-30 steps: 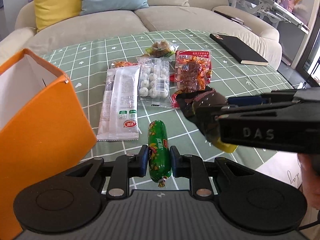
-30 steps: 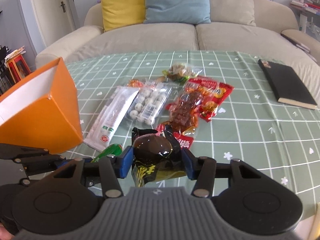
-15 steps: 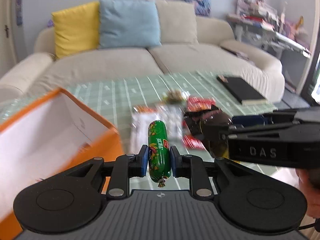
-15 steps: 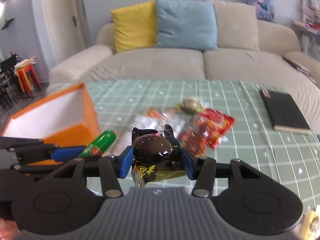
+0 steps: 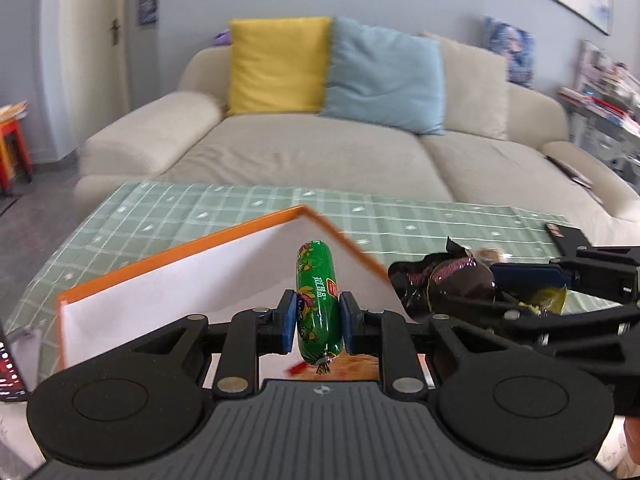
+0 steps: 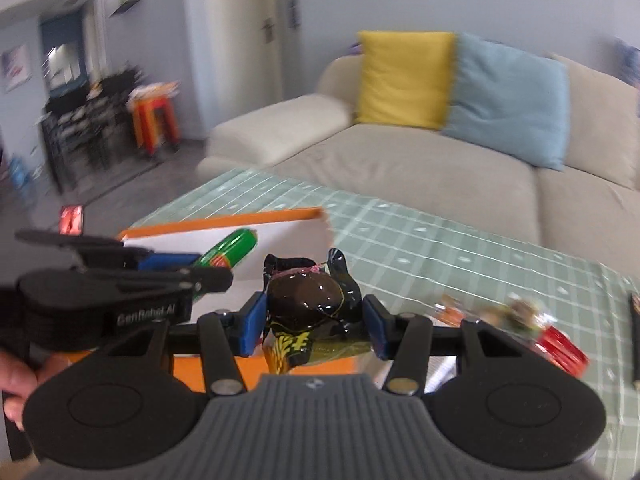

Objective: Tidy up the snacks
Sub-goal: 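Carry the sausage and egg pack into the orange box and release both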

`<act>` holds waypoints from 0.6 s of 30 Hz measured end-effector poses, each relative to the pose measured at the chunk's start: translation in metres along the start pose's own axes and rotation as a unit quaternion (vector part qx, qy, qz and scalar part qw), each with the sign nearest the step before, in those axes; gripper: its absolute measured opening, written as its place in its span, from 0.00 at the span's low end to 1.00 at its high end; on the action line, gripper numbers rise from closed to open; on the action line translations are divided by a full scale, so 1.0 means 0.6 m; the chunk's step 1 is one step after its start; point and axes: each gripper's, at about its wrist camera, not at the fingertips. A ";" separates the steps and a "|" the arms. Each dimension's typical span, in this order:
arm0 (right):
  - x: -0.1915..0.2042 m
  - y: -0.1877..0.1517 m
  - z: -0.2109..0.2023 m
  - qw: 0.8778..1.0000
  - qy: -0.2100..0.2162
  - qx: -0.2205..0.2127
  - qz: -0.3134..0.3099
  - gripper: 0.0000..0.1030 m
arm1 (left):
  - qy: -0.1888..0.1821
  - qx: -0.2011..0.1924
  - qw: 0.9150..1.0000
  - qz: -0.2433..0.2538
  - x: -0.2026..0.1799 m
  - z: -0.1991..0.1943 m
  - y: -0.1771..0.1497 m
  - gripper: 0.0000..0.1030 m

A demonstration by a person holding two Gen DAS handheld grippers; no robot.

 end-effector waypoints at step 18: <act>0.087 0.021 0.240 0.977 0.012 0.160 -0.143 0.48 | 0.032 0.163 0.984 -0.058 0.132 0.146 -0.031 0.24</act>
Point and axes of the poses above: each gripper's, at about its wrist camera, not at the fingertips, and z roughly the way its jaws point, x to its left, y to its top, and after that the axes turned 3 degrees about -x, right-handed
